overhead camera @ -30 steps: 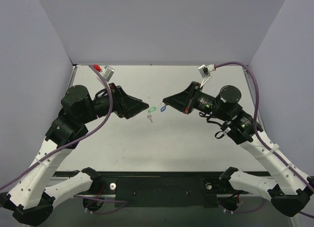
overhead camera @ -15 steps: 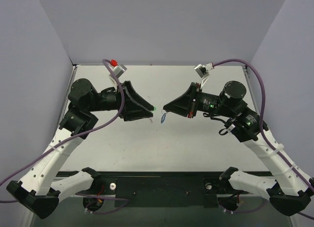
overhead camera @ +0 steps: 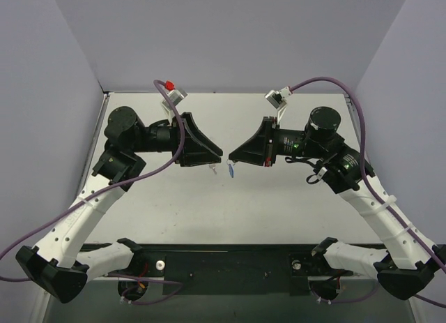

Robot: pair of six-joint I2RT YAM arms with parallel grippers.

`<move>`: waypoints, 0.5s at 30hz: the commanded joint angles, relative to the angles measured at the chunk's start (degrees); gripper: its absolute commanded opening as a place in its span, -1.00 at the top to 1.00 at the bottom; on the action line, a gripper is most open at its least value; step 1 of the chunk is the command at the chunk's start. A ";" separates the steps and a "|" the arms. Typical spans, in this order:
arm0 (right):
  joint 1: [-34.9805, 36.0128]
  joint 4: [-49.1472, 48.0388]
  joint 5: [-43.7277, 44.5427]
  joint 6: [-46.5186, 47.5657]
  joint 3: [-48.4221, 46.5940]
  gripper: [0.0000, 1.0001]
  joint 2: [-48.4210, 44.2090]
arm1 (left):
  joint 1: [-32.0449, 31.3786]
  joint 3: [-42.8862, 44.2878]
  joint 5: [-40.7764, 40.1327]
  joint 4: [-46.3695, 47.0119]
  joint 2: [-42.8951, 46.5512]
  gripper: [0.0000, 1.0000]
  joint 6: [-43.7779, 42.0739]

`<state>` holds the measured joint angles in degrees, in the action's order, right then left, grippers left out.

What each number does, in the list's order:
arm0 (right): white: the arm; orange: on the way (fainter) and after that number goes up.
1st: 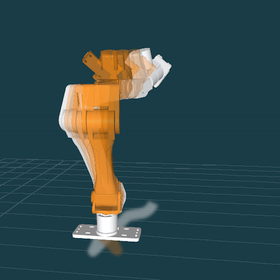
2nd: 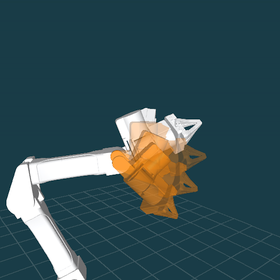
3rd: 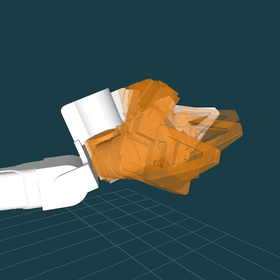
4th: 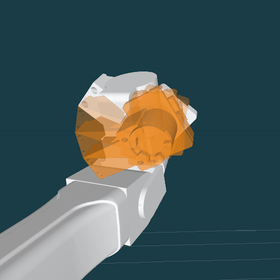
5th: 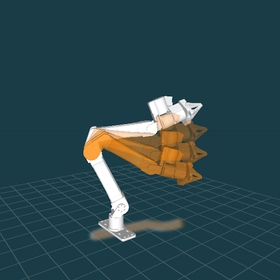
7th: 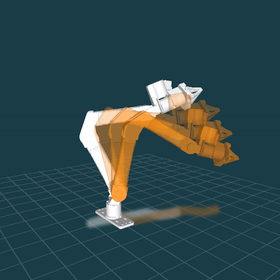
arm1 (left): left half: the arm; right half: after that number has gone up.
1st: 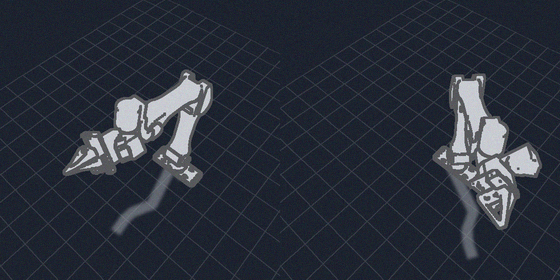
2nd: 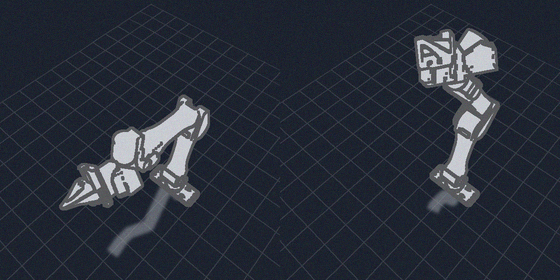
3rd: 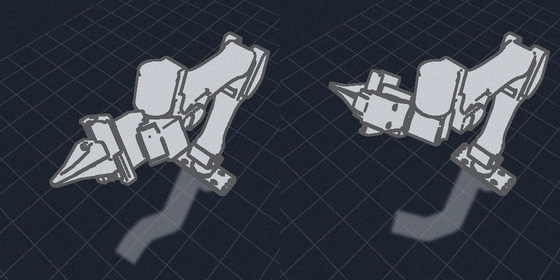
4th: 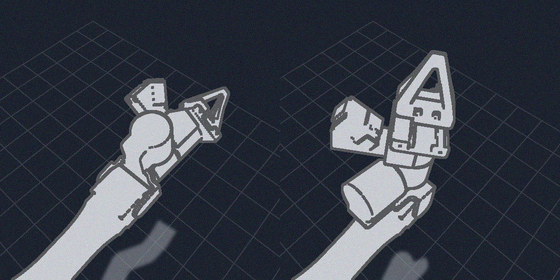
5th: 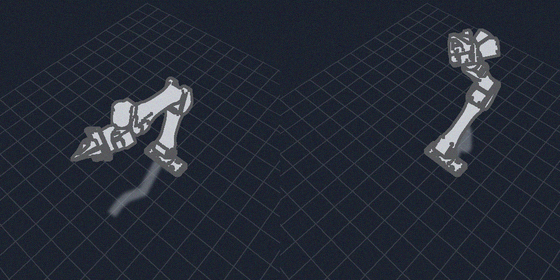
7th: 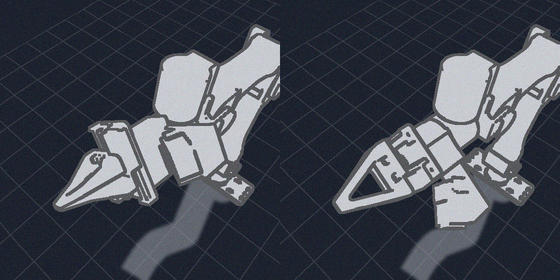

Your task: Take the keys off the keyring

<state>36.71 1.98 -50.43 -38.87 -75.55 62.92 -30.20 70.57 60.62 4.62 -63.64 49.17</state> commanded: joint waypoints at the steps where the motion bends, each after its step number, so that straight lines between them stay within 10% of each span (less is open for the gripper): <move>1: -0.41 -2.59 -0.20 0.82 -1.53 1.00 -0.42 | 0.40 1.33 -1.47 3.55 0.44 -0.04 -0.74; 15: -0.32 -9.10 1.39 -4.19 0.66 1.00 -0.78 | -0.65 -0.60 -2.17 7.32 -0.61 0.05 2.15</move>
<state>36.71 -1.87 -49.45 -41.89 -75.22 63.05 -30.24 70.41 58.96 7.20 -63.75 49.67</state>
